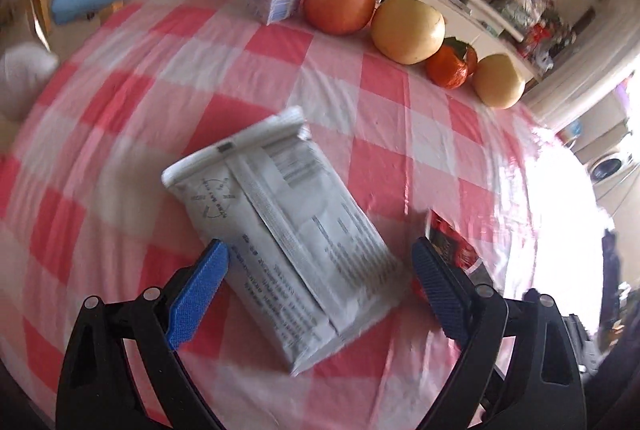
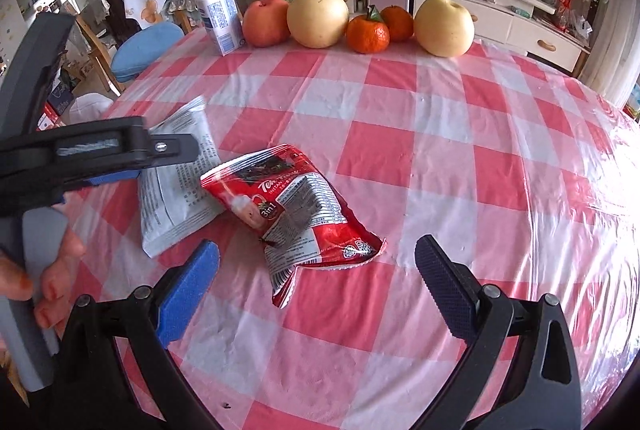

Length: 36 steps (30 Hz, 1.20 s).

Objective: Collect trash
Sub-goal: 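Grasp the white packet with the left tool while the right tool grasps the red sachet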

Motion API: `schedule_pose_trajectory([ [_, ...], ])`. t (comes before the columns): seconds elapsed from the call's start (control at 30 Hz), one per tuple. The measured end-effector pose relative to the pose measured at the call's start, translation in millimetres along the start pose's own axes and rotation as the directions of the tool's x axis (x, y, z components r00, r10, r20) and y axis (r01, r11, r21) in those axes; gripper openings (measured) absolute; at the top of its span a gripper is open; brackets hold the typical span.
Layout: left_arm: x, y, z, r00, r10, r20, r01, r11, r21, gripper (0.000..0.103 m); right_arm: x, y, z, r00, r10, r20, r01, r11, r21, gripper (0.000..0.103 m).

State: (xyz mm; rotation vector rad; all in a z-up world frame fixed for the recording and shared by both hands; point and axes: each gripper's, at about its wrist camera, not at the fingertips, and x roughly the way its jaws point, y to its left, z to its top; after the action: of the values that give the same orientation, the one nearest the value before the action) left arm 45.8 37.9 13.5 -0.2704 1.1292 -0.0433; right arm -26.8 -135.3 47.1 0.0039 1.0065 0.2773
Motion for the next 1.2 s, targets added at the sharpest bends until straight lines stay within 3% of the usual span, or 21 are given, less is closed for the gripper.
schedule_pose_trajectory([
  [0.17,17,-13,5,0.991,0.135,0.004,-0.135,0.986,0.102,0.092,9,-3,2,1.0,0.01,-0.022,-0.009,1.0,0.003,0.099],
  [0.3,20,-16,7,0.988,0.152,0.015,-0.153,0.981,0.12,0.095,16,-5,4,0.999,0.012,-0.031,-0.012,1.0,0.005,0.099],
  [0.63,24,-4,5,0.995,0.104,0.0,-0.103,0.988,0.114,0.097,34,-8,9,0.998,0.001,-0.065,-0.001,1.0,-0.003,0.099],
  [0.87,33,-14,6,0.985,0.17,0.028,-0.172,0.965,0.199,0.098,40,1,10,0.998,0.003,-0.066,-0.005,0.999,-0.037,0.099],
  [1.2,29,-12,5,0.987,0.151,0.05,-0.158,0.959,0.235,0.093,42,-3,12,0.999,-0.012,-0.046,0.01,1.0,-0.025,0.099],
])
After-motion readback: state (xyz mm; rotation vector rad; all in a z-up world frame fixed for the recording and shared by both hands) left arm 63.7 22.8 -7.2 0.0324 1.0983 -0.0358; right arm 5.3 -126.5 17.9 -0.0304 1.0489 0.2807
